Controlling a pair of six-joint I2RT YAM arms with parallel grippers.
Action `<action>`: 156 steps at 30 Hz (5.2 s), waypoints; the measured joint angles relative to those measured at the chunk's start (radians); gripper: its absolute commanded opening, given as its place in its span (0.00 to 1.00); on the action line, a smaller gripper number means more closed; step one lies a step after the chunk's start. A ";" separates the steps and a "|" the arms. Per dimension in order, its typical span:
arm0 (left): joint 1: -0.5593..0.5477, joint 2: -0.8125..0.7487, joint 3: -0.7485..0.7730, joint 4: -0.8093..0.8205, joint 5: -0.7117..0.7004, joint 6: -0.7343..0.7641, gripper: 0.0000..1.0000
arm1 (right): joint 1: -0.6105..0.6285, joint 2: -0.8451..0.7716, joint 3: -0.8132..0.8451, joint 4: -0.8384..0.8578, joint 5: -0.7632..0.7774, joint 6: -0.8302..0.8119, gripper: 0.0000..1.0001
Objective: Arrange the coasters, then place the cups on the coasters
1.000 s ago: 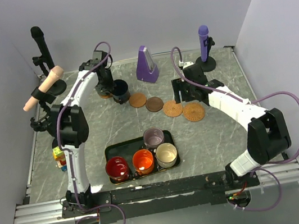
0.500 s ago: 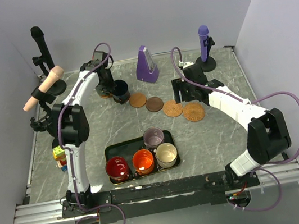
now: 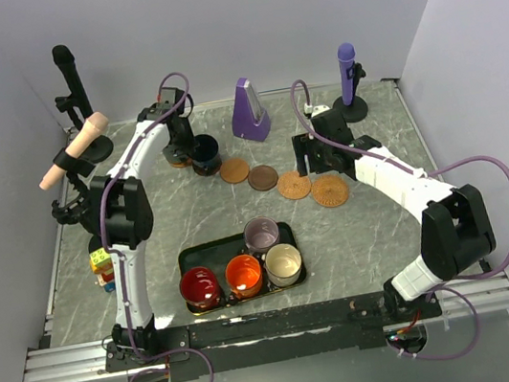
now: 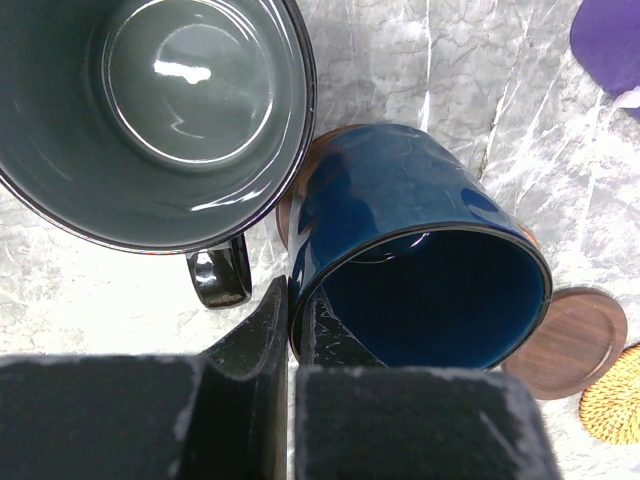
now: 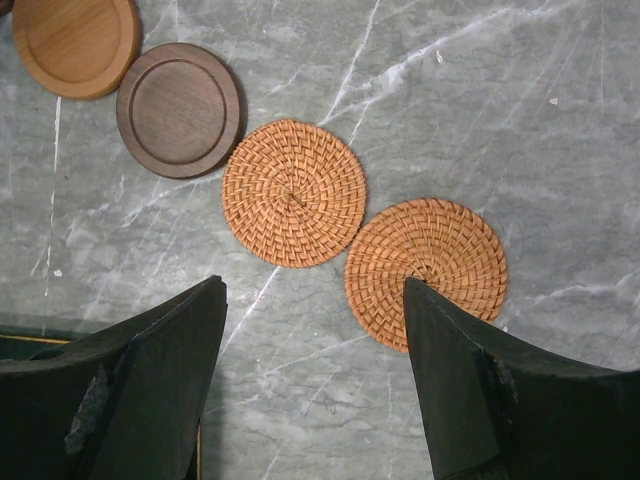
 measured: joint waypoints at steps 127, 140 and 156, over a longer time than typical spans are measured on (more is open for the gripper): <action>-0.462 -0.594 -0.801 0.217 0.043 0.204 0.01 | 0.060 -0.316 -0.259 -0.061 0.043 0.175 0.78; -0.371 -0.599 -0.668 0.134 -0.114 0.001 0.01 | 0.061 -0.298 -0.257 -0.060 0.043 0.172 0.78; -0.257 -0.352 -0.272 0.127 -0.235 -0.177 0.01 | 0.061 -0.293 -0.254 -0.052 0.047 0.153 0.78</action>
